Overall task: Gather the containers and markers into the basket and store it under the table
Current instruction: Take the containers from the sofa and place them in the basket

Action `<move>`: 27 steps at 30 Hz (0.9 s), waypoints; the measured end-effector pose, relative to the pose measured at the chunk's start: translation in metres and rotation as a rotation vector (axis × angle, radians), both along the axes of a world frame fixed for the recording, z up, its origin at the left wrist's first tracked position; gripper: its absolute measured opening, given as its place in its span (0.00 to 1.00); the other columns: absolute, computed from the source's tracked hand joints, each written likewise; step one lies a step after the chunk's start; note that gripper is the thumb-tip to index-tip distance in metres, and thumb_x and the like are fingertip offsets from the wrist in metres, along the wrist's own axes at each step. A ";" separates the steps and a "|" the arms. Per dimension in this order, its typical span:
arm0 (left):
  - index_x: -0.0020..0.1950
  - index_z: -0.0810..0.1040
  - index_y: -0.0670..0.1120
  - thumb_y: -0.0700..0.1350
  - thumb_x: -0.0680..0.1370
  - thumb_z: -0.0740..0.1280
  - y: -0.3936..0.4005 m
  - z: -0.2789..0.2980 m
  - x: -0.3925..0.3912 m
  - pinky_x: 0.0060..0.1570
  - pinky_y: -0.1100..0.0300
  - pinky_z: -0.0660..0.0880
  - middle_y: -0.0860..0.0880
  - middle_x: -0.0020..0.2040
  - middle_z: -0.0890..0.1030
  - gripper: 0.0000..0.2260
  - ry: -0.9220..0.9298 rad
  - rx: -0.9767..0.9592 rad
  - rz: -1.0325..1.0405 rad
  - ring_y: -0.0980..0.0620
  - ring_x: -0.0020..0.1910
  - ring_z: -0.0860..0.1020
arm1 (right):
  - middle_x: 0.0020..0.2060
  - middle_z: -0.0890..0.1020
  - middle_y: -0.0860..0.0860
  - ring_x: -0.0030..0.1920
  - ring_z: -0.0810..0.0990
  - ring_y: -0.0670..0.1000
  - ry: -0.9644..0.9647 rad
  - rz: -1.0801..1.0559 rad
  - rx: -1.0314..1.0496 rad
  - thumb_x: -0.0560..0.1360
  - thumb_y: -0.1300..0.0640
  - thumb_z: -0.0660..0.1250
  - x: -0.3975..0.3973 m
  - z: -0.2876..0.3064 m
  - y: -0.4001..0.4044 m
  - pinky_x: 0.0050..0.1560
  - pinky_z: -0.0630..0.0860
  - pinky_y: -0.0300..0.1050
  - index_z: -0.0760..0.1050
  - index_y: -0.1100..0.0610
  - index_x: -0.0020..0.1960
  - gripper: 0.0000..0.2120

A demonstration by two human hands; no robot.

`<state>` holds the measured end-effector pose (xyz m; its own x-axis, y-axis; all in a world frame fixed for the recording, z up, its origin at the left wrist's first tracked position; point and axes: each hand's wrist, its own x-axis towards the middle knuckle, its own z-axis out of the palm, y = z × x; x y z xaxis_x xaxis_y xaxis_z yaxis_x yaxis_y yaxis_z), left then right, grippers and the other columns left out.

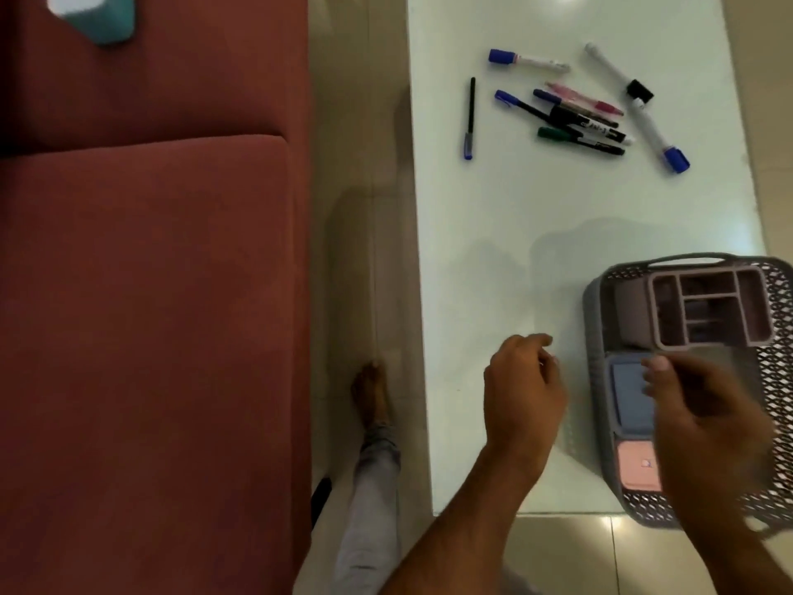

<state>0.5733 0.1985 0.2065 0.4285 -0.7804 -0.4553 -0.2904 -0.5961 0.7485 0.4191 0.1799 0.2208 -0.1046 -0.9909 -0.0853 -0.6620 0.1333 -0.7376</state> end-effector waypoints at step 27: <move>0.61 0.84 0.44 0.43 0.81 0.69 -0.030 -0.020 0.443 0.52 0.65 0.79 0.49 0.54 0.86 0.10 -0.233 -0.078 0.382 0.55 0.50 0.84 | 0.49 0.87 0.48 0.47 0.84 0.41 -0.347 0.479 0.184 0.79 0.60 0.74 0.514 -0.060 -0.104 0.48 0.78 0.29 0.82 0.57 0.63 0.13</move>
